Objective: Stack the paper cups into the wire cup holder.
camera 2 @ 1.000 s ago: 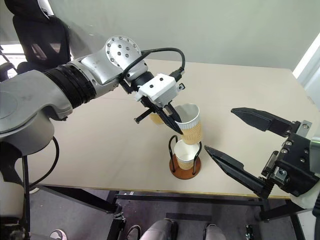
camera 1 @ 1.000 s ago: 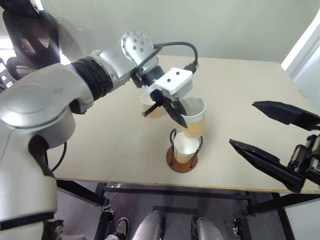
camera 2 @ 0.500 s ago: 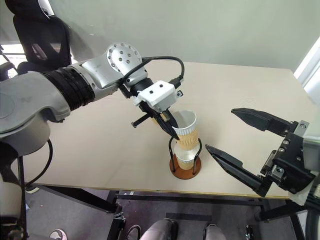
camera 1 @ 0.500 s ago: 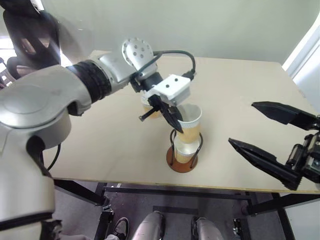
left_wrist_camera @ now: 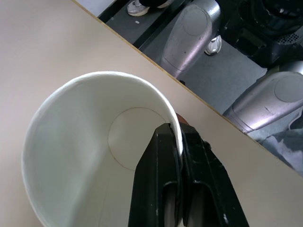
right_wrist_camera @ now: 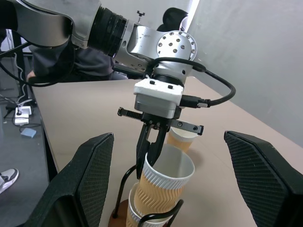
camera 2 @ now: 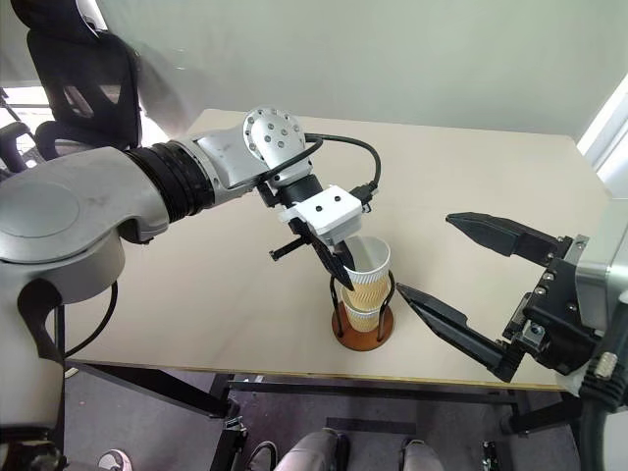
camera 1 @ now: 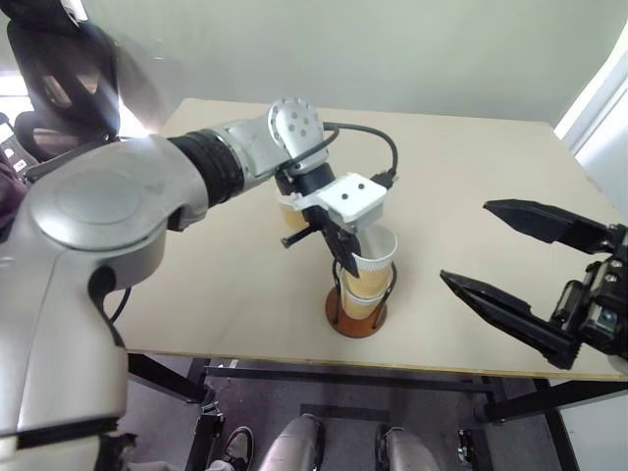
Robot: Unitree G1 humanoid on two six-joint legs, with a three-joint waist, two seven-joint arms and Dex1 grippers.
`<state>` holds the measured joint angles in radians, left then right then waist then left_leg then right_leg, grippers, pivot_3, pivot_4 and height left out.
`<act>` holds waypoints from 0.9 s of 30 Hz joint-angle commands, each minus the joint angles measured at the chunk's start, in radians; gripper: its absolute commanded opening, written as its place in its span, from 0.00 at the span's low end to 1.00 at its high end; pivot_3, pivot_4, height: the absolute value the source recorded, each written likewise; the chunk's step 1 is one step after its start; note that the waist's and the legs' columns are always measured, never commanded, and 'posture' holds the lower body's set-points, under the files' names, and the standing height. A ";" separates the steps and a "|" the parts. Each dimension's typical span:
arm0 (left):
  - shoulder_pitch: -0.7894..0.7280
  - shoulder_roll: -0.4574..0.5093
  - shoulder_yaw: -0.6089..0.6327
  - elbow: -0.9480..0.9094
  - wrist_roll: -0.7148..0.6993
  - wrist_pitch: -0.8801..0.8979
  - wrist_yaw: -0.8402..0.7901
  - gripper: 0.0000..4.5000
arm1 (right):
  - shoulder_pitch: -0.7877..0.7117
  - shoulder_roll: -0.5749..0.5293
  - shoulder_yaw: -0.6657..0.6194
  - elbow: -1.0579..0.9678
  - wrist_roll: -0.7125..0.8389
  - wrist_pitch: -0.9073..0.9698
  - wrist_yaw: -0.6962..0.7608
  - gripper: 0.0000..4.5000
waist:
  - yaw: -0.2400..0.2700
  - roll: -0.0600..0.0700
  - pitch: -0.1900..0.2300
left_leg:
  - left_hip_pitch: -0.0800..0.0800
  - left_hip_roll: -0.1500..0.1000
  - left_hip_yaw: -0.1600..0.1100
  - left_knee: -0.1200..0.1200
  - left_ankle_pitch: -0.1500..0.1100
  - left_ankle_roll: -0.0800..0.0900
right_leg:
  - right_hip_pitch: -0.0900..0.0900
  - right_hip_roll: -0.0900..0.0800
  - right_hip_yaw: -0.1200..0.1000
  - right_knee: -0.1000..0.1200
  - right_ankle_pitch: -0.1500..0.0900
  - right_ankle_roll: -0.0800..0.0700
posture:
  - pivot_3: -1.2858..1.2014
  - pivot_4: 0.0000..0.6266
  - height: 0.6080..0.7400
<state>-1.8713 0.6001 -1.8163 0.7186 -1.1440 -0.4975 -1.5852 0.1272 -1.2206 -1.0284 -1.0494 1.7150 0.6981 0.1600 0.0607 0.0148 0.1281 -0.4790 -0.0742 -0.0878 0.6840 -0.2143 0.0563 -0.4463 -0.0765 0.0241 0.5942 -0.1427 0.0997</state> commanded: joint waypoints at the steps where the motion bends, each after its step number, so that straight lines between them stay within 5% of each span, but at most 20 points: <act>1: -0.012 0.000 0.022 0.020 0.005 -0.017 -0.029 0.01 | -0.012 -0.009 -0.008 0.002 0.003 -0.021 -0.017 0.85 | 0.000 0.000 0.000 | 0.000 0.000 0.000 0.000 0.000 0.000 | 0.000 0.000 0.000 0.000 0.000 0.000 | 0.52 0.24 1.00; 4: -0.013 0.002 0.017 0.019 0.006 -0.015 -0.029 0.01 | -0.014 -0.010 -0.007 0.002 0.005 -0.020 -0.021 0.85 | 0.000 0.000 0.000 | 0.000 0.000 0.000 0.000 0.000 0.000 | 0.000 0.000 0.000 0.000 0.000 0.000 | 0.52 0.24 1.00; 7: -0.011 -0.001 0.017 0.024 0.010 -0.011 -0.029 0.13 | -0.016 -0.012 -0.005 0.002 0.006 -0.020 -0.024 0.85 | 0.000 0.000 0.000 | 0.000 0.000 0.000 0.000 0.000 0.000 | 0.000 0.000 0.000 0.000 0.000 0.000 | 0.52 0.24 1.00; 14: -0.002 -0.009 0.020 0.050 0.037 -0.050 -0.029 0.66 | -0.017 -0.008 -0.001 0.002 0.003 -0.018 -0.020 0.85 | 0.000 0.000 0.000 | 0.000 0.000 0.000 0.000 0.000 0.000 | 0.000 0.000 0.000 0.000 0.000 0.000 | 0.52 0.24 1.00; 20: 0.039 -0.052 0.214 0.190 0.051 0.019 -0.029 0.66 | -0.008 0.004 -0.006 0.002 -0.014 -0.015 -0.001 0.85 | 0.001 0.000 0.000 | -0.001 0.000 0.000 0.001 0.000 0.000 | 0.000 0.000 0.000 0.000 0.000 0.000 | 0.52 0.24 1.00; 27: 0.113 -0.163 0.658 0.638 0.380 0.130 0.059 0.66 | 0.007 0.022 0.008 0.002 -0.062 -0.029 0.047 0.85 | 0.000 0.000 0.000 | 0.001 0.001 0.004 0.000 0.000 0.001 | -0.001 0.000 0.001 0.000 0.000 0.001 | 0.52 0.24 1.00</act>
<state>-1.7666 0.4404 -1.2396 1.2917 -0.8579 -0.3900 -1.5656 0.1376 -1.2003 -1.0176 -1.0496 1.6717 0.6967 0.1890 0.0602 0.0151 0.1278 -0.4773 -0.0729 -0.0820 0.6836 -0.2145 0.0572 -0.4468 -0.0768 0.0253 0.5938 -0.1430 0.1009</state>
